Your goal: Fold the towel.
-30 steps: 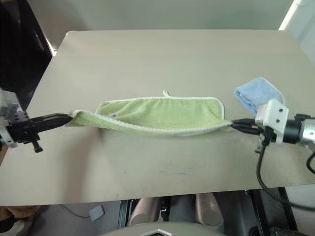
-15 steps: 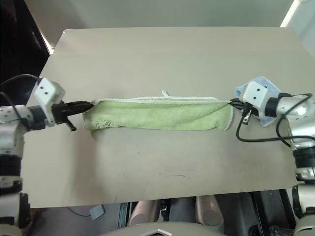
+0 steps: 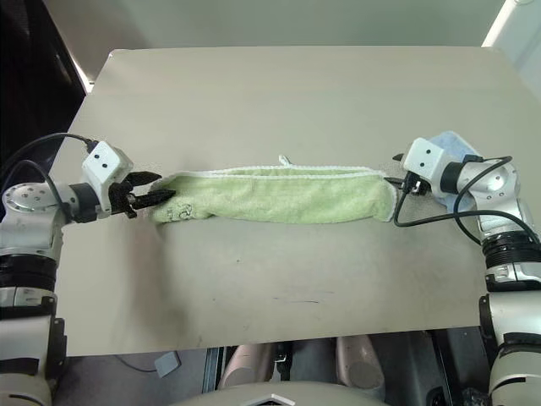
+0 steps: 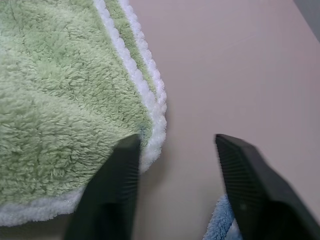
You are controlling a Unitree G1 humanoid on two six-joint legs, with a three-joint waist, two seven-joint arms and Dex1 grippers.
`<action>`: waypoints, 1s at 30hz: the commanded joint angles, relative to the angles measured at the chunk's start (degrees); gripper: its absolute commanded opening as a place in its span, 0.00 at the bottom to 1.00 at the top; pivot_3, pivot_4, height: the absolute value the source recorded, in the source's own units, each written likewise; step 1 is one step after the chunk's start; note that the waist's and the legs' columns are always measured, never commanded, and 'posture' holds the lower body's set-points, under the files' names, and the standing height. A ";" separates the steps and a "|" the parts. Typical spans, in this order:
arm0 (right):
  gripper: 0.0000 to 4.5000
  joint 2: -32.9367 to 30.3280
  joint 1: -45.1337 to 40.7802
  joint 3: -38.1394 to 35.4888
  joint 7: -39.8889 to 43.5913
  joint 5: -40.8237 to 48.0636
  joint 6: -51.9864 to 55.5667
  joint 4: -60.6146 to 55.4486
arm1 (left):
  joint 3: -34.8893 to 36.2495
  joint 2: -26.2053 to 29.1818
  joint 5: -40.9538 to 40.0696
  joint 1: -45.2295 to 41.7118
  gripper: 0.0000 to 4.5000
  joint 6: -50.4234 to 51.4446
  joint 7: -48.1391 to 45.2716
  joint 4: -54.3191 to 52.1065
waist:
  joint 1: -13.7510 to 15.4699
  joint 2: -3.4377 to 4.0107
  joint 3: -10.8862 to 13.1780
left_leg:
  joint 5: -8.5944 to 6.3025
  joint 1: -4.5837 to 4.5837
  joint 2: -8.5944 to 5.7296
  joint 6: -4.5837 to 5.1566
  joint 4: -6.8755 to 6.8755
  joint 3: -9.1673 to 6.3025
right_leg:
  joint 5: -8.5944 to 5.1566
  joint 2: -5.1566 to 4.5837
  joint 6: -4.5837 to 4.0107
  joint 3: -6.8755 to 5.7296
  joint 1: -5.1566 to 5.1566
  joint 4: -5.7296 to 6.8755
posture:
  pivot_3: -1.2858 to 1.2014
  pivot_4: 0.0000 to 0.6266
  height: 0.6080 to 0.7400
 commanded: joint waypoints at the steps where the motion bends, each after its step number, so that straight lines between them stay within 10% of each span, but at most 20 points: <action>1: 0.85 -1.38 -0.11 -2.81 -0.97 1.09 -0.95 -2.65 | 2.49 0.29 0.30 -1.82 0.88 -1.49 4.05 1.05 | 0.00 0.00 0.00 | 0.00 0.00 0.00 0.00 -0.01 0.00 | 0.00 0.00 0.00 0.00 0.00 0.00 | 0.52 0.24 0.97; 3: 0.99 -2.64 1.57 -4.57 -2.02 1.64 -0.48 -5.85 | 5.08 -0.21 -2.36 -2.69 0.95 0.05 5.51 0.71 | 0.15 0.00 0.00 | 0.01 -0.01 0.00 -0.01 -0.01 0.00 | 0.00 0.00 0.00 -0.02 -0.01 0.01 | 0.52 0.24 0.97; 16: 0.99 -3.50 23.84 -23.46 -6.45 27.73 46.88 -44.35 | 13.55 2.22 -7.69 1.56 0.95 1.86 8.01 -4.30 | 0.27 -0.03 0.01 | 0.13 -0.03 0.01 -0.17 -0.05 0.02 | -0.10 0.06 0.04 -0.05 0.10 -0.11 | 0.52 0.24 0.97; 23: 0.99 14.72 26.34 -38.92 -31.08 57.71 85.39 -56.87 | 10.23 1.40 -11.82 9.09 0.95 5.62 -1.70 -20.10 | 0.20 -0.13 -0.02 | 0.29 0.09 -0.03 -0.12 0.00 0.03 | -0.37 0.17 0.60 0.10 0.26 -0.12 | 0.52 0.24 0.97; 30: 0.99 28.16 28.65 -45.78 -57.63 80.18 95.38 -57.12 | 7.87 0.10 -12.36 9.41 0.95 6.98 -3.21 -23.58 | 0.24 -0.14 -0.03 | 0.34 0.24 0.00 -0.07 -0.02 0.00 | -0.33 0.18 0.55 0.15 0.24 0.09 | 0.52 0.24 0.97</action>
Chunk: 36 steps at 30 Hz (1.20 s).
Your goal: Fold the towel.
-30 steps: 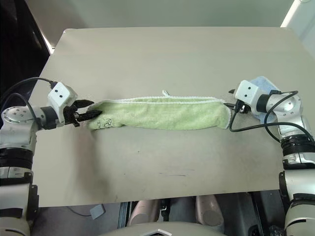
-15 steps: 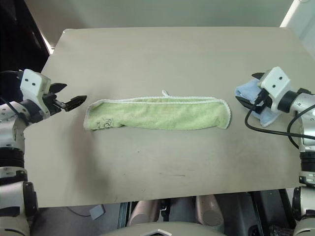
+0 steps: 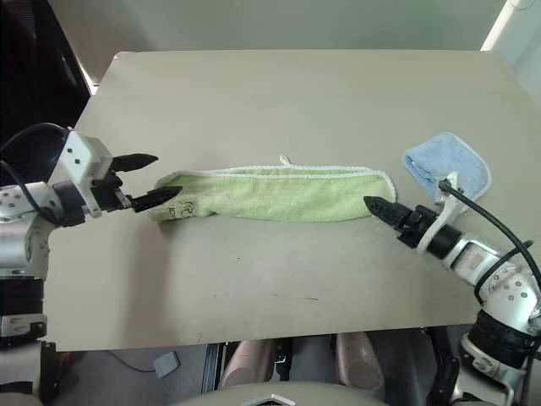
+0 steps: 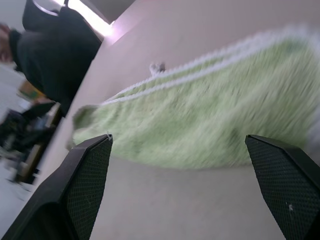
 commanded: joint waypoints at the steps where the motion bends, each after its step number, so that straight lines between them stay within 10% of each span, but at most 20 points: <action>1: 0.99 3.25 3.74 -1.21 -16.93 17.47 -0.87 -0.94 | -0.29 -0.44 -1.12 -0.47 0.95 0.67 -0.89 -2.97 | 0.05 -0.02 -0.01 | -0.02 0.00 0.00 -0.02 -0.03 -0.01 | 0.02 0.00 -0.05 0.01 -0.01 -0.01 | 0.52 0.24 0.97; 9: 0.99 -1.01 11.07 12.68 -46.26 46.56 -23.20 0.45 | -1.40 -2.17 -1.56 0.55 0.95 1.93 -1.06 -6.66 | 0.29 -0.01 -0.01 | -0.37 -0.19 -0.04 -0.12 0.00 -0.02 | -0.26 0.00 0.27 0.08 -0.23 -0.04 | 0.52 0.24 0.97; 29: 0.99 1.03 4.89 16.62 -48.69 37.21 -43.47 10.05 | -1.81 -3.35 -3.13 3.28 0.95 4.94 -0.26 -12.22 | 0.34 -0.11 -0.08 | -0.48 -0.19 -0.03 -0.11 0.31 -0.02 | 0.38 -0.05 0.34 0.10 0.06 -0.52 | 0.52 0.24 0.97; 36: 0.56 0.77 4.38 15.51 -49.11 35.55 -46.15 10.10 | -2.37 -2.86 -3.38 4.83 0.95 5.94 -1.76 -13.92 | 0.69 -0.10 -0.08 | -0.86 -0.41 -0.04 -0.61 0.64 -0.03 | 0.36 -0.08 0.42 0.10 0.02 -0.50 | 0.52 0.24 0.97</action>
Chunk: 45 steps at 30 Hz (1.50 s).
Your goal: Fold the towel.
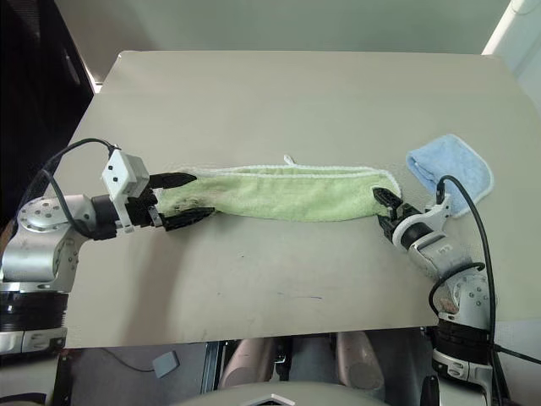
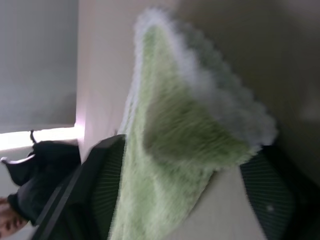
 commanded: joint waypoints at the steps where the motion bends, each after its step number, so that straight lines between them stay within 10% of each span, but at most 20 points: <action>1: 0.48 -0.57 -0.51 -2.54 -0.41 -1.40 -1.98 -0.23 | 0.45 0.69 -0.91 -0.03 0.95 0.20 -0.45 -2.65 | 0.07 0.00 0.00 | 0.01 -0.16 0.00 0.03 0.05 0.00 | 0.05 0.00 -0.04 0.00 -0.13 0.03 | 0.52 0.24 0.97; 7: 0.00 -2.20 -0.07 -4.63 0.25 -2.78 -2.86 -1.08 | 0.17 0.32 -1.05 0.19 0.95 0.55 -0.64 -3.03 | 0.08 0.01 0.00 | 0.15 -0.58 0.01 0.77 0.13 0.00 | 0.24 0.01 -0.36 -0.06 -0.57 0.04 | 0.52 0.24 0.97; 19: 0.00 -16.34 -3.79 -4.77 14.08 -12.55 3.46 -1.84 | -0.29 -0.16 -0.56 0.29 0.95 0.10 -0.76 -2.60 | 0.35 0.07 0.03 | -0.07 -0.58 0.01 0.82 0.20 0.02 | 0.13 -0.01 -0.31 -0.08 -0.53 0.03 | 0.52 0.24 0.97; 30: 0.00 -30.66 -17.23 19.67 43.15 -42.59 13.17 -12.51 | -1.03 -0.95 -0.74 0.24 0.95 0.50 0.11 -3.75 | 0.02 0.08 0.04 | 0.05 -0.55 0.05 0.83 0.22 0.02 | 0.20 0.02 -0.37 -0.10 -0.53 0.07 | 0.52 0.24 0.97; 45: 0.00 -16.55 -28.58 45.48 60.85 -74.98 9.58 -3.40 | -0.84 -2.02 -1.23 0.96 0.95 1.55 2.07 -6.06 | -0.13 0.07 0.03 | 0.13 -0.56 0.04 0.94 0.26 0.02 | 0.22 0.01 -0.44 -0.16 -0.57 0.09 | 0.52 0.24 0.97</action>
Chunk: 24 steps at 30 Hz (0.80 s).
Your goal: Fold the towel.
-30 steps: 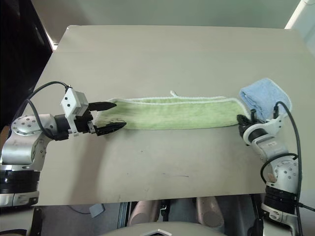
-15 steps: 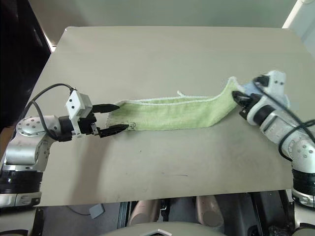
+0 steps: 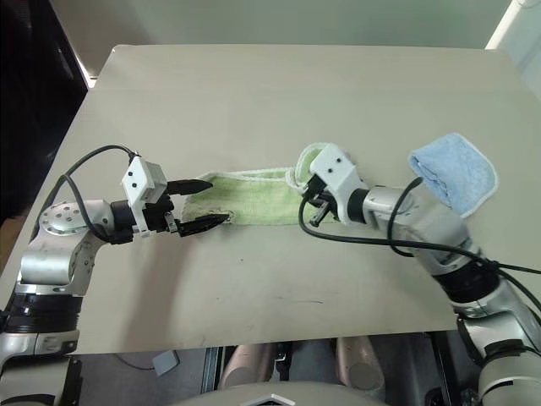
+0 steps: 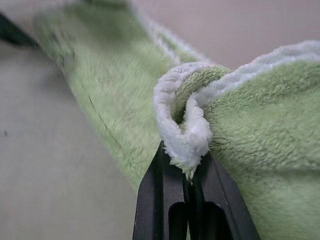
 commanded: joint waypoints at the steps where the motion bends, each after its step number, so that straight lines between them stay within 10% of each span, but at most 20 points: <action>1: 0.00 2.19 -0.49 -0.65 1.88 -5.00 -2.13 1.71 | 1.80 0.60 -1.34 1.16 0.95 0.37 0.51 -3.73 | -0.02 0.00 0.00 | 0.01 0.00 0.00 -0.01 0.00 0.00 | 0.01 0.00 -0.01 0.00 -0.01 0.00 | 0.52 0.24 0.97; 7: 0.20 4.21 1.73 -4.99 5.13 -6.08 -1.88 0.67 | 2.59 0.81 -1.72 2.73 0.95 1.24 1.24 -5.44 | -0.02 0.00 0.00 | 0.06 0.00 0.01 -0.07 -0.02 0.00 | 0.02 0.00 -0.08 -0.01 -0.01 0.03 | 0.52 0.24 0.97; 16: 0.91 7.27 5.21 -18.62 8.82 3.60 1.56 -8.88 | 2.43 0.88 -2.43 2.66 0.95 2.03 1.72 -5.89 | -0.04 0.00 0.00 | 0.23 0.01 0.01 -0.15 -0.04 0.00 | 0.09 0.04 -0.18 0.00 0.01 0.05 | 0.52 0.24 0.97; 19: 0.91 7.51 5.98 -22.87 7.84 4.37 1.46 -8.48 | 3.15 0.61 -3.51 3.00 0.95 2.99 2.10 -6.47 | -0.04 -0.01 0.00 | 0.25 0.02 0.01 -0.14 -0.04 0.00 | 0.10 0.04 -0.20 0.02 0.04 0.03 | 0.52 0.24 0.97; 24: 0.61 8.27 4.54 -22.27 4.77 -3.64 -2.85 2.07 | 5.70 -0.70 -6.35 4.51 0.95 5.73 4.75 -7.77 | -0.21 -0.01 0.00 | 0.33 0.08 0.02 -0.18 -0.04 -0.01 | 0.17 0.04 -0.29 0.04 0.03 0.06 | 0.52 0.24 0.97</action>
